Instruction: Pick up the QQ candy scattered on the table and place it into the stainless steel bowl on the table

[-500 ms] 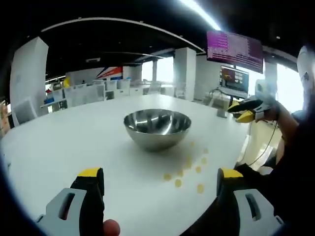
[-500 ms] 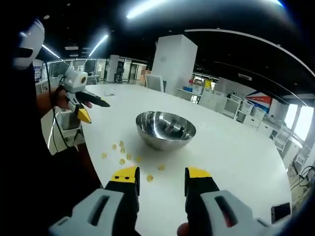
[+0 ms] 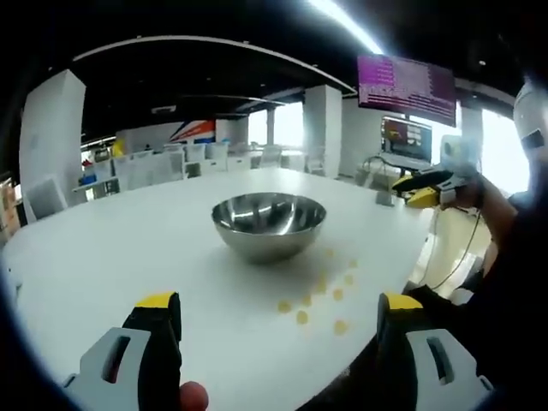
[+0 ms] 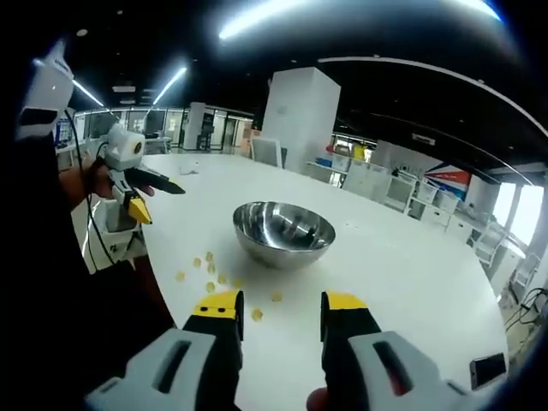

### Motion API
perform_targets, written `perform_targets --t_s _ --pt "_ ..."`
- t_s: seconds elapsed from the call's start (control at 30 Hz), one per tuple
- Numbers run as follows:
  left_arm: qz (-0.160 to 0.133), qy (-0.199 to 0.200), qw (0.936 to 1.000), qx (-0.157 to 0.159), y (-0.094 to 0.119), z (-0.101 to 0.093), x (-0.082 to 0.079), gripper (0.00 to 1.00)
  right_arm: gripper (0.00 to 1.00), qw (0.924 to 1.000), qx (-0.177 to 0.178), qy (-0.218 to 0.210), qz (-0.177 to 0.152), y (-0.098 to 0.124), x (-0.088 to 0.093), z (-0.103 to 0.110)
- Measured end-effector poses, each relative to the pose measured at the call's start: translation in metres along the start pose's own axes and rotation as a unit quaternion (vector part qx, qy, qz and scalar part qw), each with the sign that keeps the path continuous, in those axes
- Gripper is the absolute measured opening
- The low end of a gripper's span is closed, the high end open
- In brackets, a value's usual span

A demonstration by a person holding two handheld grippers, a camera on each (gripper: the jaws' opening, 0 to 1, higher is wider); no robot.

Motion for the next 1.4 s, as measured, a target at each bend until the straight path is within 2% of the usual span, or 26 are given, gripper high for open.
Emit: perform_targets --t_s 0.57,1.07,1.27,1.4 --pt "0.003 -0.010 0.9999 0.005 -0.002 -0.006 0.000 0.95 0.35 0.9999 0.012 -0.004 -0.002 0.012 0.007 -0.003" --pt "0.003 -0.006 1.0000 0.004 -0.001 -0.003 0.003 0.95 0.33 0.9999 0.009 -0.005 0.005 0.008 0.009 -0.003" --pt "-0.005 -0.008 0.9998 0.016 -0.001 -0.008 0.003 0.94 0.32 0.9998 0.007 -0.008 0.016 -0.002 0.014 -0.007" --pt "-0.003 -0.011 0.9996 0.025 -0.001 -0.013 0.005 0.94 0.31 0.9995 0.002 0.005 0.032 -0.018 0.018 -0.012"
Point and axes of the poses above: the point that each gripper's makers call its tool centre point, and the gripper's own axes: y roughly backward along the fingers, z roughly to its left, x roughly out of its underside, the point moved 9 cm from there along y, roughly backward along the fingers, and after that the axes turned 4 degrees about -x, right-handed, at the moved point
